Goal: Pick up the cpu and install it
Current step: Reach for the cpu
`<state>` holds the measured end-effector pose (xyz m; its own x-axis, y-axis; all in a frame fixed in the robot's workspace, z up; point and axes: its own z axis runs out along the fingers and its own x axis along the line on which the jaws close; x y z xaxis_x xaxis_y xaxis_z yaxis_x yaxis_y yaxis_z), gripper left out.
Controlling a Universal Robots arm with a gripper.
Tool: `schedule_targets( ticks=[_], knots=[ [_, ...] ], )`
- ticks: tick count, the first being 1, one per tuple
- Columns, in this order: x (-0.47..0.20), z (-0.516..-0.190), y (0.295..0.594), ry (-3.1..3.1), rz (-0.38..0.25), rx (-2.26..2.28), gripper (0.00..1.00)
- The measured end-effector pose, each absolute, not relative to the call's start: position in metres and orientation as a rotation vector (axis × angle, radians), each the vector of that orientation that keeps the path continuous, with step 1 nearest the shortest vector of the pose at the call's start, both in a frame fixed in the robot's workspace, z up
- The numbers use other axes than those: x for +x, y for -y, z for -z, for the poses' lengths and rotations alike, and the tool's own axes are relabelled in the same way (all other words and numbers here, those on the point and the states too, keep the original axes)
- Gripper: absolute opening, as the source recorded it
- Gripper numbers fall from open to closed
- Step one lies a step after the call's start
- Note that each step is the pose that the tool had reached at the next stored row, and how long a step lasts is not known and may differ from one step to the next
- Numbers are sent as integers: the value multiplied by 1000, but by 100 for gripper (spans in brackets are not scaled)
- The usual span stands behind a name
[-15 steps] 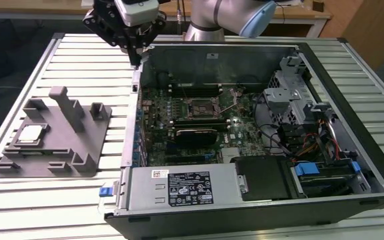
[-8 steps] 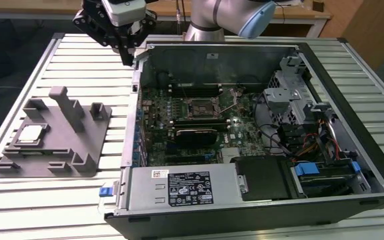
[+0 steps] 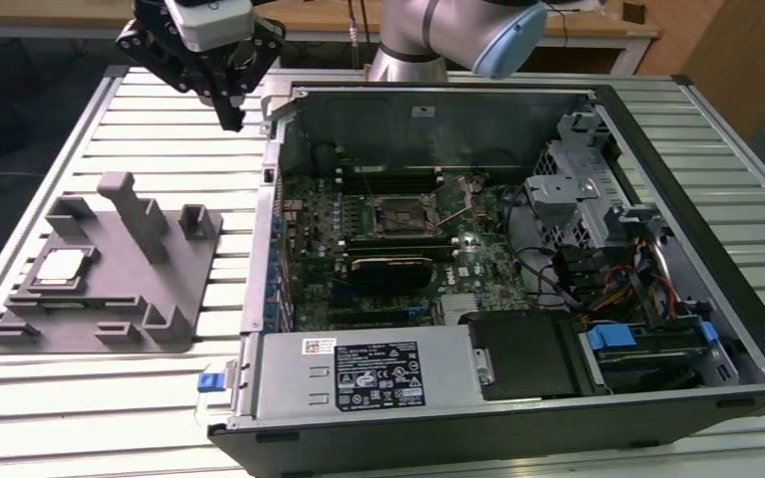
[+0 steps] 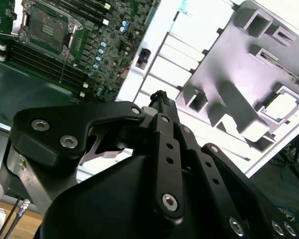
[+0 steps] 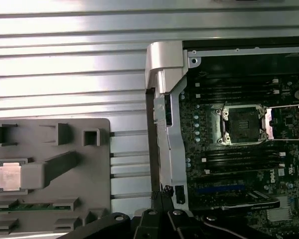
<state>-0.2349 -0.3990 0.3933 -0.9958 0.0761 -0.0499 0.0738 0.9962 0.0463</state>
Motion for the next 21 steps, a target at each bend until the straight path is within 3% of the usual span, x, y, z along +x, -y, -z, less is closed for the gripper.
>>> schedule_targets(
  ticks=[21],
  knots=[
    [-288, -393, 399, -3071, -69, 115, 11]
  ],
)
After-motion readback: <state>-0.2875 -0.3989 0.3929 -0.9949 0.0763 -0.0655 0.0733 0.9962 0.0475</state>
